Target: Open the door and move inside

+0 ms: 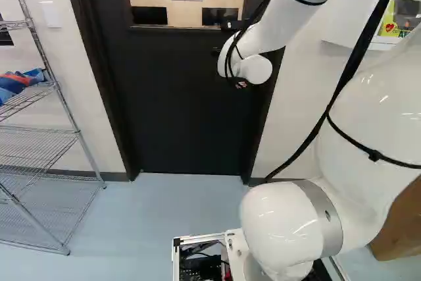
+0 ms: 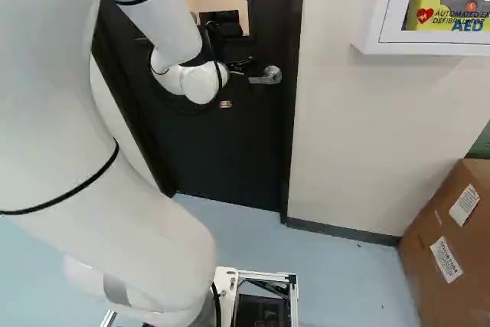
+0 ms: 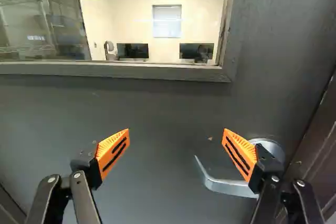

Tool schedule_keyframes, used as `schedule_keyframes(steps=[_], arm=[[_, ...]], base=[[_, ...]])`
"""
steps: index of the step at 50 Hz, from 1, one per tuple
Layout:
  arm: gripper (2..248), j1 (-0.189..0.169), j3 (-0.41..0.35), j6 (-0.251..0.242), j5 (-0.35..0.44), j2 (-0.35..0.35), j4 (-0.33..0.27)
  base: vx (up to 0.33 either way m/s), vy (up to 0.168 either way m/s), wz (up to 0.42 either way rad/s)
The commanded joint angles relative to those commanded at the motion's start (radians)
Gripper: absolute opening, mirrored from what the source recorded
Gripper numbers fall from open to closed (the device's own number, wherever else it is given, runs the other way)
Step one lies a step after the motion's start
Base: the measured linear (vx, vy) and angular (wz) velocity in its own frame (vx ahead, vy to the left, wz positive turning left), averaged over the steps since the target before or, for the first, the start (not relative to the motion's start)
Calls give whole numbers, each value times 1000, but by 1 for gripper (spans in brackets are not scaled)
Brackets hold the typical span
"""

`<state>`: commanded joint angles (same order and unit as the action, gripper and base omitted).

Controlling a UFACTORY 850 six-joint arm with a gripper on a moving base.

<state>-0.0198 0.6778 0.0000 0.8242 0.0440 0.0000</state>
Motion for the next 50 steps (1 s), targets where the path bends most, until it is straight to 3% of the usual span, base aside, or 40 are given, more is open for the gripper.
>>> schedule_keyframes(steps=[50], arm=[[247,0,-11,0,0,-92,0]], base=[[0,0,0]])
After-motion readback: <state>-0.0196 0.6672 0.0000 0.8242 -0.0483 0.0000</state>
